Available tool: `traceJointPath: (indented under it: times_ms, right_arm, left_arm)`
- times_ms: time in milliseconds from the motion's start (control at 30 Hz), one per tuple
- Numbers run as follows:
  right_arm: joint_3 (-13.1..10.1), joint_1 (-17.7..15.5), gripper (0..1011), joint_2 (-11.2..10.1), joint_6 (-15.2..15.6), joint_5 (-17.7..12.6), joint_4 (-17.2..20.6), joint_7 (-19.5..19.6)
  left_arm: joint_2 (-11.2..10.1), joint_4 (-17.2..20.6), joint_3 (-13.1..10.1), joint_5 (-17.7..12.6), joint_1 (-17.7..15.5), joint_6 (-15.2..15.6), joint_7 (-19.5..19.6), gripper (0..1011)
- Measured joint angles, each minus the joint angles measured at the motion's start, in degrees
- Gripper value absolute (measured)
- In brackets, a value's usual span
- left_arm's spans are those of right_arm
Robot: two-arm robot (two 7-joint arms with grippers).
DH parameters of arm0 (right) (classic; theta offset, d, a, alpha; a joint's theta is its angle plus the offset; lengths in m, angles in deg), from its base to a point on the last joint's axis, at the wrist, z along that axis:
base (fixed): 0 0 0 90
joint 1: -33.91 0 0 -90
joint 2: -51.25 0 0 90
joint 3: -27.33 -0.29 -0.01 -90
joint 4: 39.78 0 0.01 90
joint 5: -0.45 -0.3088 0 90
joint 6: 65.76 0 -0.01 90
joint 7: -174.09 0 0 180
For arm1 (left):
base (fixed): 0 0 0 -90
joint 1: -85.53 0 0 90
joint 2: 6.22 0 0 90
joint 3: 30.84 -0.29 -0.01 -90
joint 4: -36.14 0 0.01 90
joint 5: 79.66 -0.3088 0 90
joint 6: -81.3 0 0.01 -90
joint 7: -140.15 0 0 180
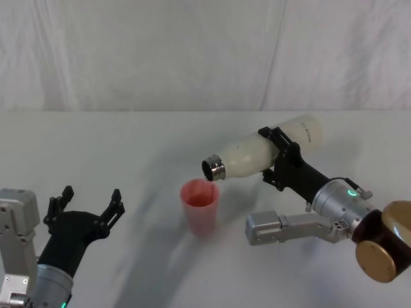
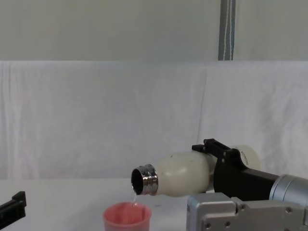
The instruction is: Grasp the thermos with one hand and pour water into the cup lid.
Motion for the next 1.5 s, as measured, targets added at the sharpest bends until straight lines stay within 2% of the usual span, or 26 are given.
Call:
traceJointPath:
  times_ms: [1500]
  right_arm:
    - [0.6, 0.2, 956, -0.4, -0.3, 1.1, 0.4, 1.4]
  left_arm:
    - [0.0, 0.0, 0.0, 0.0, 0.0, 0.0, 0.0, 1001]
